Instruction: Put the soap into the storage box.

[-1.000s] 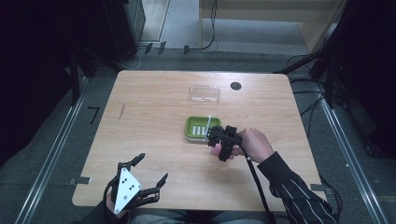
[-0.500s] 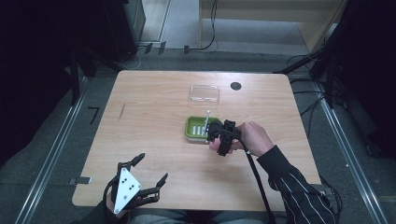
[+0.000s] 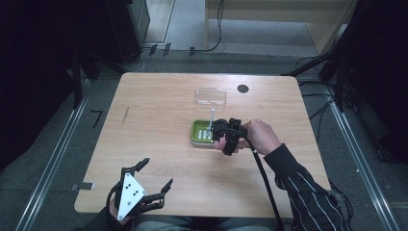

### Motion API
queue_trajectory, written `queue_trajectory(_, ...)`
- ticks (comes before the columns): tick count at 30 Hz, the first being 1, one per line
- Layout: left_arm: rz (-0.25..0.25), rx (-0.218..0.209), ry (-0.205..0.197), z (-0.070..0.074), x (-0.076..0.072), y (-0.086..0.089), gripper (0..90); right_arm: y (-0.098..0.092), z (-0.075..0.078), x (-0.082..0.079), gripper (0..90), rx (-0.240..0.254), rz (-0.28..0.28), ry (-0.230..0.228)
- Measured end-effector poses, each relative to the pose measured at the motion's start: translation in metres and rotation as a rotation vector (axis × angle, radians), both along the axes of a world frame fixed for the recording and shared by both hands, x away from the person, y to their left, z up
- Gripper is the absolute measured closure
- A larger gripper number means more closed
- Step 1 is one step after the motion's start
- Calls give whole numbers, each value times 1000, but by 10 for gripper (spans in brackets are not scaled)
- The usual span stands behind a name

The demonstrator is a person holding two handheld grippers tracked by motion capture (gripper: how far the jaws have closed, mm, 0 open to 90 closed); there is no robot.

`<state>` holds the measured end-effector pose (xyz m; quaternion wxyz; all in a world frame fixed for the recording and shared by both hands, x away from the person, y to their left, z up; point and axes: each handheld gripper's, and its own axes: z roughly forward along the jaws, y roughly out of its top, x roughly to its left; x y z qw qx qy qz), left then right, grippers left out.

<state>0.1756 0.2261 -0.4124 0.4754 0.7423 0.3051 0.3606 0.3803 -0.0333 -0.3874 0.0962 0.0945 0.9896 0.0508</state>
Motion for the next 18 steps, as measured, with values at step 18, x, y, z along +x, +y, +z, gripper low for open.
queue_trajectory(18,1,-3,2,0,0,1,136,4,10,12,391,12,14,-19)
